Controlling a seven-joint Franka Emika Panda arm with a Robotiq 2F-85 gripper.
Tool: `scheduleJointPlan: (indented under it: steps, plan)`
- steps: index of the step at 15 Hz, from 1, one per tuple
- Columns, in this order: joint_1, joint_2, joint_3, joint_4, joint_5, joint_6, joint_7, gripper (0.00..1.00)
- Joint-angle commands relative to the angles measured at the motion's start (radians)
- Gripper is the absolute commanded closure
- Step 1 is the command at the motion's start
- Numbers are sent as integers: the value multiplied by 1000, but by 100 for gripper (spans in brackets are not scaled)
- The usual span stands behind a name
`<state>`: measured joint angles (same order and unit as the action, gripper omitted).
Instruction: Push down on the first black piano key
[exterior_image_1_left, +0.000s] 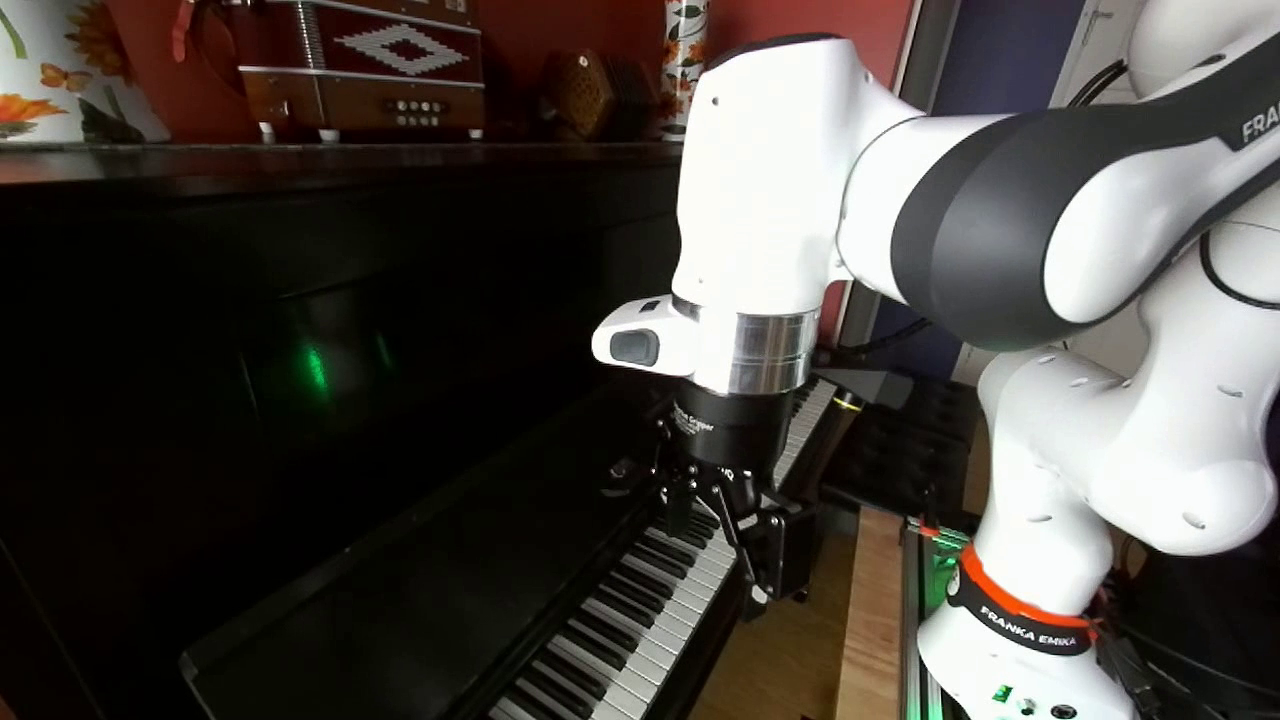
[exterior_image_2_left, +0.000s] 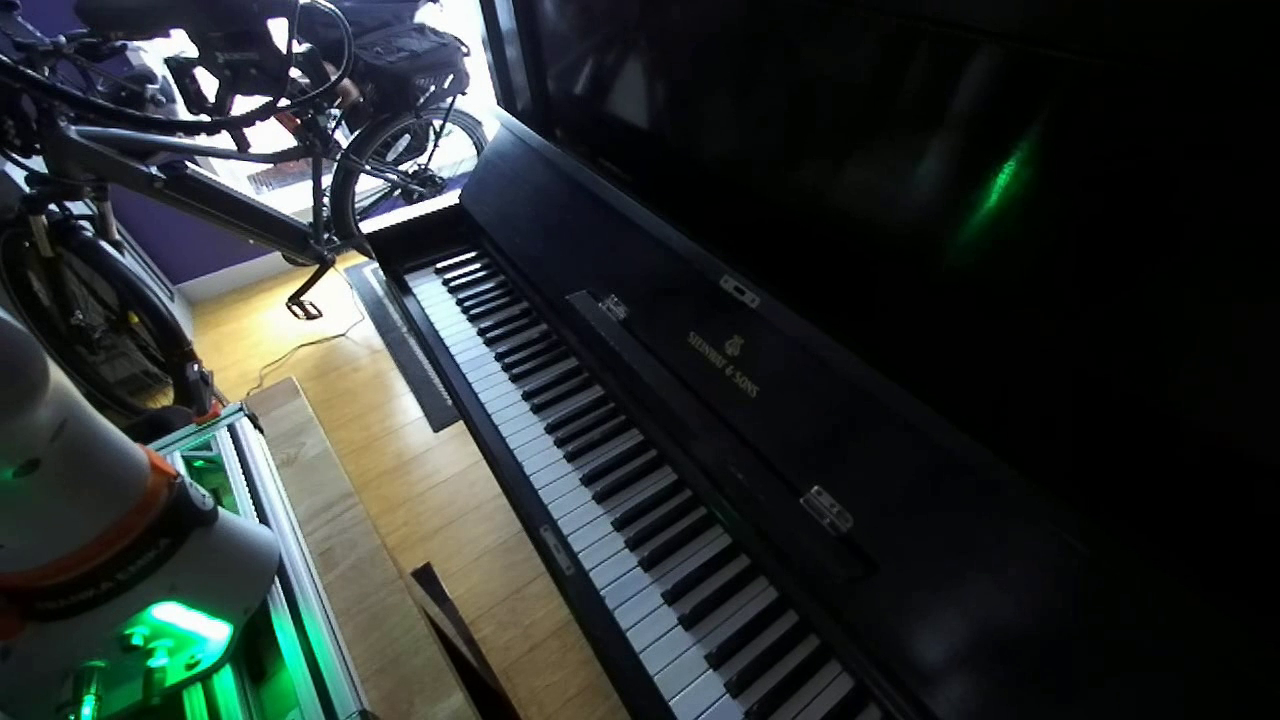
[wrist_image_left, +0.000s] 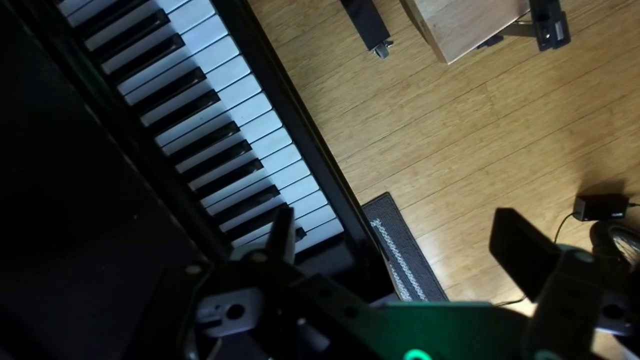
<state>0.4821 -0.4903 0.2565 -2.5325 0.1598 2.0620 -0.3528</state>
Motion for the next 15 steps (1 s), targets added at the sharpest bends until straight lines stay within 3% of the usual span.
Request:
scheduleJointPlan:
  steps: [1,5,9,12,15]
  plan:
    - [-2,-3,0,2,0,-3,0,0]
    - [-2,-5,0,2,0,-3,0,0]
    - [16,162,35,75,17,141,-10,0]
    - [5,318,81,139,12,291,59,0]
    - [-29,454,129,193,-48,386,252,0]
